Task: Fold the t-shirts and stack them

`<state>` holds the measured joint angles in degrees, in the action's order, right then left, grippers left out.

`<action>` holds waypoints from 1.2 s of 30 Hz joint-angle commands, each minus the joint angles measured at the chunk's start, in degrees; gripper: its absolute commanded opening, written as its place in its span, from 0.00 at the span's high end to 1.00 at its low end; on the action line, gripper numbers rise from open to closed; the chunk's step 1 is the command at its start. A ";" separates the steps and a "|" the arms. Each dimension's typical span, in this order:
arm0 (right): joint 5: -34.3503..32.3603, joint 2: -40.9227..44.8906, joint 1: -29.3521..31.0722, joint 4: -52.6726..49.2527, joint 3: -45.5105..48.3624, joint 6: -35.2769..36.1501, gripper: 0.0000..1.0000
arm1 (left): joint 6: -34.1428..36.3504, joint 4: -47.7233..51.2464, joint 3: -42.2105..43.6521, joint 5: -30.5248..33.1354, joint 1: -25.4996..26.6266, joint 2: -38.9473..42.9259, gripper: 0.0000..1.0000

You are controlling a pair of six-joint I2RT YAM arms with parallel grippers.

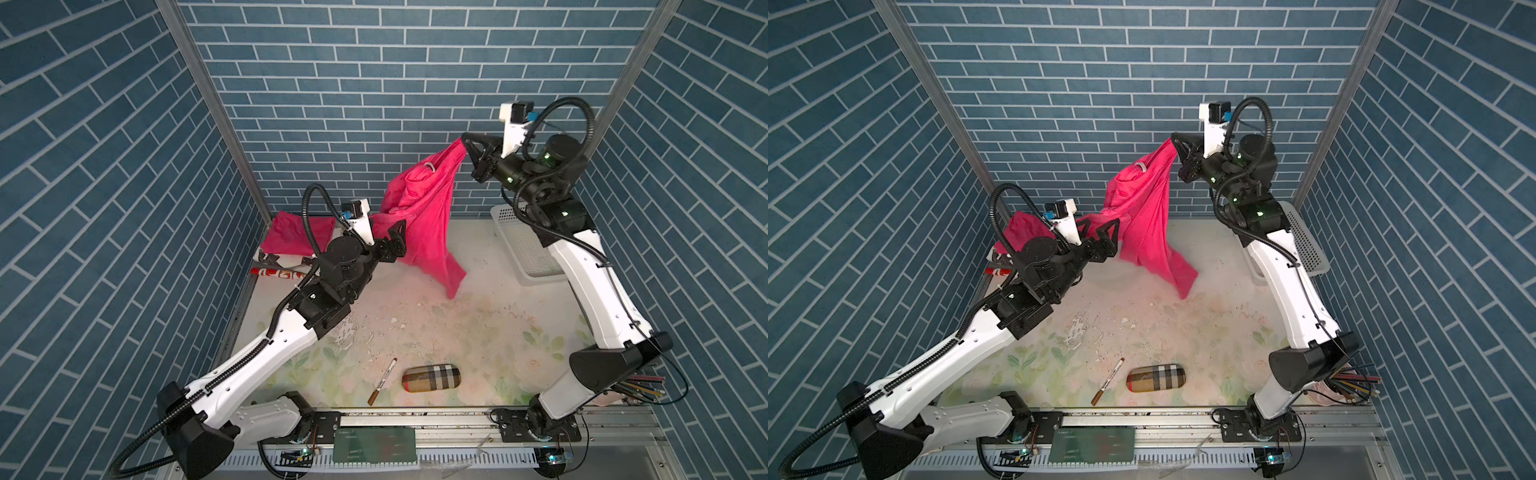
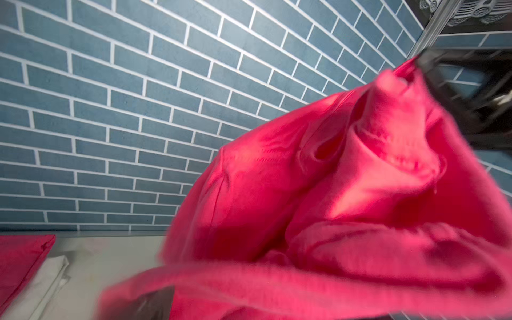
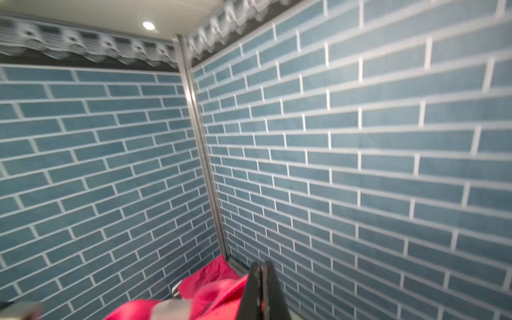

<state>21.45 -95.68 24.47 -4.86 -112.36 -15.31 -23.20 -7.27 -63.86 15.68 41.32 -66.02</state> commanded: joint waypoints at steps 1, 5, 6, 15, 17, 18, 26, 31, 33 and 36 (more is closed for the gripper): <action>-5.42 -8.31 -1.16 -5.86 7.76 -5.96 0.74 | -2.67 1.34 3.71 -0.53 -1.56 1.56 0.11; -10.36 -10.87 -1.47 -9.72 15.87 -5.18 0.36 | -3.87 4.23 6.94 -2.09 -3.07 2.18 0.12; -10.96 -10.00 -1.50 -9.53 18.82 -4.96 0.32 | -4.03 4.60 8.02 -2.59 -3.45 2.27 0.11; -14.54 -0.20 6.79 -5.38 45.68 -5.37 0.11 | -10.88 7.54 18.20 -9.40 -10.06 3.25 0.12; -13.20 -1.18 8.65 -2.74 49.45 -7.63 0.10 | -13.36 5.72 21.05 -12.25 -11.98 2.88 0.12; -12.83 -1.78 9.55 -0.82 51.06 -8.98 0.10 | -14.38 5.15 22.12 -13.42 -12.90 2.53 0.11; -10.01 -8.79 14.46 8.41 53.14 -13.58 0.21 | -16.88 5.69 25.46 -15.82 -14.12 2.02 0.11; -8.93 -12.21 14.90 11.72 50.98 -14.54 0.50 | -17.29 5.07 27.13 -16.53 -14.25 2.33 0.11; -9.06 -14.49 14.87 10.39 48.05 -13.61 0.66 | -17.56 4.17 27.87 -17.20 -14.16 2.21 0.12; -10.33 -15.03 14.75 8.06 44.71 -11.71 0.98 | -17.48 3.76 27.90 -18.26 -14.19 1.12 0.12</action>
<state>11.77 -110.32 39.16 3.16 -64.51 -27.64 -39.70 -2.00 -36.45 -1.45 27.40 -64.62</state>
